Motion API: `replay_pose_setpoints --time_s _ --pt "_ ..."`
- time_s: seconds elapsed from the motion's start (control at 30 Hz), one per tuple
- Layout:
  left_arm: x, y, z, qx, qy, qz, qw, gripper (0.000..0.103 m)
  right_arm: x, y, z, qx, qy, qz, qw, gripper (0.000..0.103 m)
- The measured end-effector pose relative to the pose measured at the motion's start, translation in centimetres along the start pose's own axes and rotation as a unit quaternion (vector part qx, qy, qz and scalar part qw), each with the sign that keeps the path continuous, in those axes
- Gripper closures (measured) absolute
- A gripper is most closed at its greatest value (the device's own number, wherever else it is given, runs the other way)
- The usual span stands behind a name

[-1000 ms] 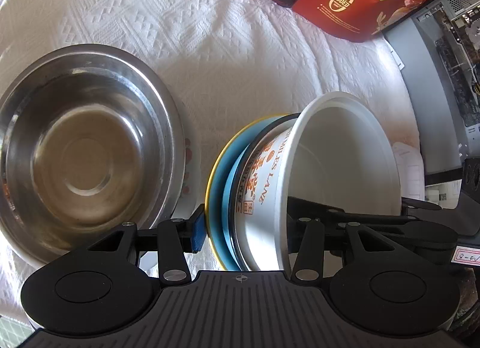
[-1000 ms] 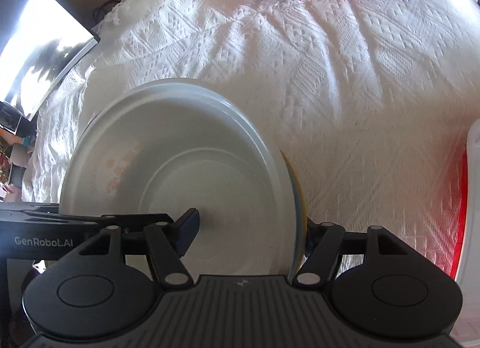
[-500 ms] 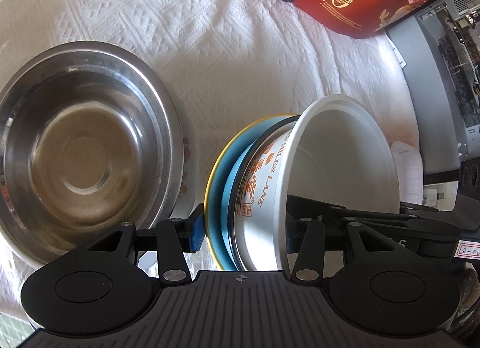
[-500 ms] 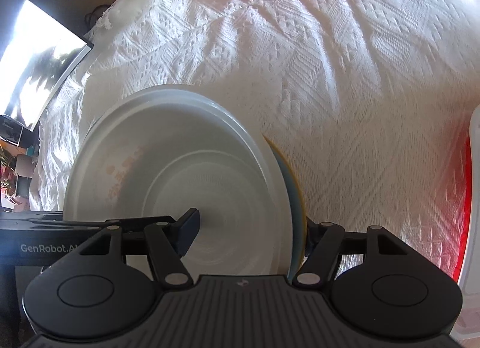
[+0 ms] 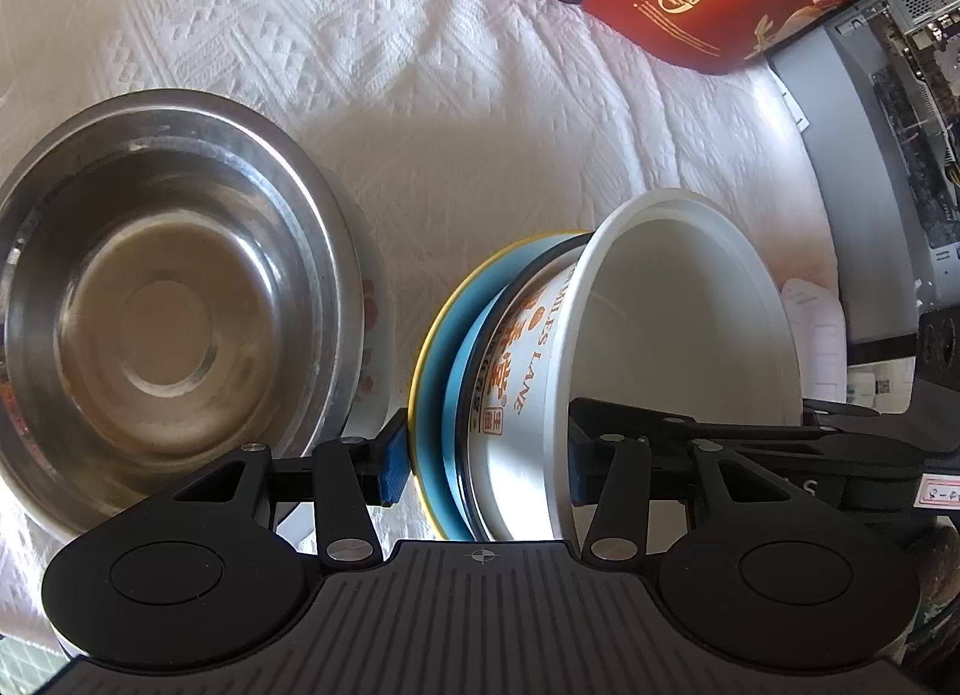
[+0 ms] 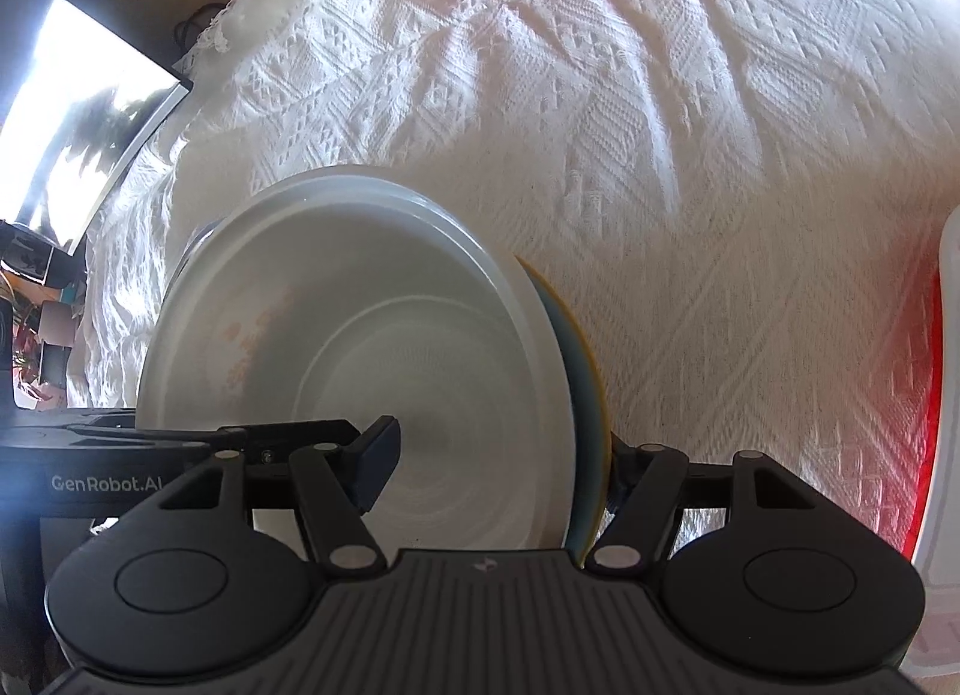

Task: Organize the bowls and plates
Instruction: 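Lift the bowl stack by its rim with both tools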

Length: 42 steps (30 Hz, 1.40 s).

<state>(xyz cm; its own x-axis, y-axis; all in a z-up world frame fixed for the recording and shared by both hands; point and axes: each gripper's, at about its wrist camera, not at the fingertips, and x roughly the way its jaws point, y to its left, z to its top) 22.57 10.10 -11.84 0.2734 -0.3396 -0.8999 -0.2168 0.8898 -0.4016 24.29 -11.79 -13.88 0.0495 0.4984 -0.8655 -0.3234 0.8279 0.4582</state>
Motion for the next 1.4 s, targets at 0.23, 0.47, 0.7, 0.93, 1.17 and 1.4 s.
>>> replay_pose_setpoints --time_s 0.23,0.47,0.7,0.93,1.17,1.4 --pt "0.2 -0.3 -0.1 0.002 0.000 0.011 0.9999 0.053 0.3 0.5 0.2 -0.001 0.010 -0.013 1.000 0.038" --pt "0.3 -0.3 -0.2 0.003 0.001 0.011 0.9999 0.053 0.3 0.4 0.2 0.005 0.013 -0.014 1.000 0.039" --pt "0.1 -0.4 -0.1 0.002 0.005 0.003 1.0000 0.053 0.0 0.4 0.1 0.009 0.018 -0.016 1.000 0.039" --pt "-0.6 -0.8 0.1 0.009 -0.004 -0.007 0.9999 0.053 -1.0 0.7 0.2 0.006 0.008 -0.024 1.000 0.040" --pt "-1.6 -1.3 0.3 0.015 -0.008 -0.016 0.9997 0.053 -2.4 1.1 0.0 0.002 -0.006 -0.031 0.999 0.040" --pt "-4.4 -1.3 1.4 0.011 -0.033 -0.029 0.9990 0.053 -4.4 2.5 0.7 -0.004 -0.026 -0.034 0.999 0.040"
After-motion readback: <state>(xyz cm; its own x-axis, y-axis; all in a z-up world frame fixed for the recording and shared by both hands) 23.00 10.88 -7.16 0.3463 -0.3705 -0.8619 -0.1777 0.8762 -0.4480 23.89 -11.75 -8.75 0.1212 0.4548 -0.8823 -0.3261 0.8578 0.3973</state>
